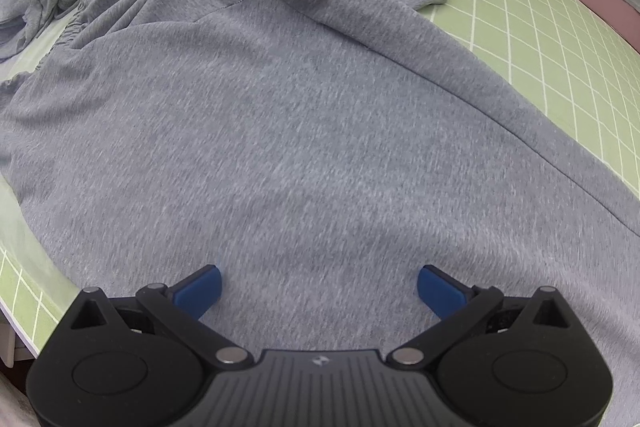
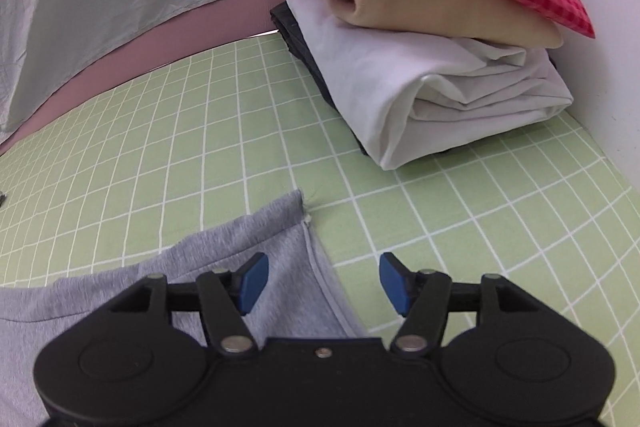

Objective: Fold clothes

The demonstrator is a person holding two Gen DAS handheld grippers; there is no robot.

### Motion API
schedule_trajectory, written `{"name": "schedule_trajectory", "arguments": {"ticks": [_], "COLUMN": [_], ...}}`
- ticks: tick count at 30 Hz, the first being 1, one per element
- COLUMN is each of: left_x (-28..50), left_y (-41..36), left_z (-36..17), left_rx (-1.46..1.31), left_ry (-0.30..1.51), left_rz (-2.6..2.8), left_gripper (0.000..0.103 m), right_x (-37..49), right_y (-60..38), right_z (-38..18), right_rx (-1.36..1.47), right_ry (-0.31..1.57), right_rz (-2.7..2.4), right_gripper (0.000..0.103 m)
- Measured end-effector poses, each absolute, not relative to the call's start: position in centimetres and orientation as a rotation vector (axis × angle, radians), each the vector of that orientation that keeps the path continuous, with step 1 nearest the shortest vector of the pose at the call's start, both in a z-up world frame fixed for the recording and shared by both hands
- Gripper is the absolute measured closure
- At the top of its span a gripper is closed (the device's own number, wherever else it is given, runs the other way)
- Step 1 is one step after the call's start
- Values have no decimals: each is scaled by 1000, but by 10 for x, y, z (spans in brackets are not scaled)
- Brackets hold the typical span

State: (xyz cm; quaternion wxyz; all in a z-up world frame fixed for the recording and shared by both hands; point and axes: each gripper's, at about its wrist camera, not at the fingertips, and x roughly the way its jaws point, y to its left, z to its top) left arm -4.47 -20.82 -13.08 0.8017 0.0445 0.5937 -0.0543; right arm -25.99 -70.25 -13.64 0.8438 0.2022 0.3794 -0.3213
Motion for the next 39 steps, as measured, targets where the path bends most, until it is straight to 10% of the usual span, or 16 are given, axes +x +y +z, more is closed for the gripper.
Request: {"name": "schedule_trajectory", "arguments": {"ticks": [10, 16, 24, 28, 30, 39], "left_x": [-43, -43, -47, -49, -50, -44], "left_y": [-210, -211, -210, -210, -209, -208], "left_z": [-132, -132, -133, -133, -133, -131], "left_rx": [74, 73, 73, 74, 75, 127], "left_ry": [1272, 1270, 1244, 1229, 1222, 1205], "left_rz": [-88, -87, -90, -92, -94, -169], "left_gripper": [0, 0, 0, 0, 0, 0], "right_x": [-225, -214, -205, -200, -199, -213], "right_y": [-699, -695, -711, -709, -707, -653], "right_z": [-151, -150, -151, -149, -147, -120], "right_rx": [374, 296, 287, 274, 258, 233], "right_ry": [843, 882, 883, 914, 919, 856], "right_rz": [-619, -550, -658, -705, -723, -742], "right_gripper": [48, 97, 98, 81, 47, 30]}}
